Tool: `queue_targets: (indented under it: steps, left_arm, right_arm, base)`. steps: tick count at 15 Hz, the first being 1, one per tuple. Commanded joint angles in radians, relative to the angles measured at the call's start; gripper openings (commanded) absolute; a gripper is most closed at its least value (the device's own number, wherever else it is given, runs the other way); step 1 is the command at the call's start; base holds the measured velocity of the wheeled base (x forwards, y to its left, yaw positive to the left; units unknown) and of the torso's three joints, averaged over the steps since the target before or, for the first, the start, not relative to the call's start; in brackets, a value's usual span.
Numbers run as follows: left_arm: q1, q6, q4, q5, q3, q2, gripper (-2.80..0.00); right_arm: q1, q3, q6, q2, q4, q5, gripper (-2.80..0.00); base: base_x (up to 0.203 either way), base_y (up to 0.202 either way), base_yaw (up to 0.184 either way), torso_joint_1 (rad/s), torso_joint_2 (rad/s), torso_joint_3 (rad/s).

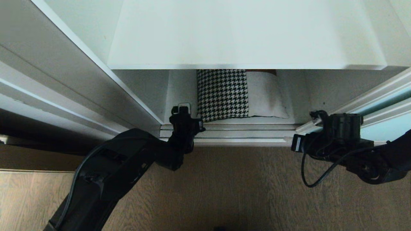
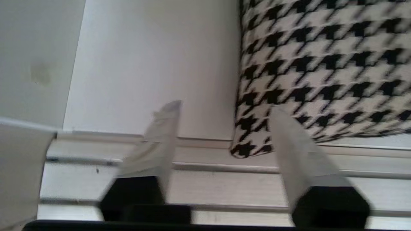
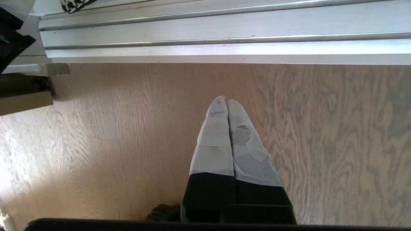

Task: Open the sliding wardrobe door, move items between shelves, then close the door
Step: Place the pillow on the higher shelf

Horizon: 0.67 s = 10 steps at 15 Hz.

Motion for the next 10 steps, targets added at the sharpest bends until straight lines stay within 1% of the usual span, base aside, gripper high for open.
queue_targets:
  steps: [1, 2, 5, 6, 8, 10]
  left_arm:
    - [0.004, -0.015, 0.013, -0.009, -0.003, -0.012, 0.00]
    - [0.005, -0.030, 0.036, -0.024, 0.005, -0.023, 0.00]
    - [0.005, -0.121, 0.138, -0.036, 0.022, -0.082, 0.00]
    - [0.007, -0.139, 0.161, -0.051, 0.024, -0.091, 0.00]
    - [0.019, -0.146, 0.184, -0.069, 0.039, -0.116, 0.00]
    - [0.031, -0.158, 0.209, -0.120, 0.086, -0.170, 0.00]
  right_arm:
    - [0.001, 0.005, 0.001, -0.007, -0.006, 0.001, -2.80]
    - [0.001, 0.009, 0.001, -0.009, -0.006, 0.001, -2.80]
    - [0.001, 0.033, 0.000, -0.009, -0.007, 0.005, -2.80]
    - [0.001, 0.035, 0.000, -0.009, -0.009, 0.006, -2.80]
    - [0.001, 0.038, 0.000, -0.010, -0.007, 0.011, -2.80]
    - [0.001, 0.038, 0.000, -0.009, -0.009, 0.011, -2.80]
  base:
    - [0.000, 0.000, 0.000, 0.000, 0.00, 0.000]
    - [0.000, 0.000, 0.000, 0.000, 0.00, 0.000]
    - [0.000, 0.000, 0.000, 0.000, 0.00, 0.000]
    - [0.000, 0.000, 0.000, 0.000, 0.00, 0.000]
    - [0.000, 0.000, 0.000, 0.000, 0.00, 0.000]
    - [0.000, 0.000, 0.000, 0.000, 0.00, 0.000]
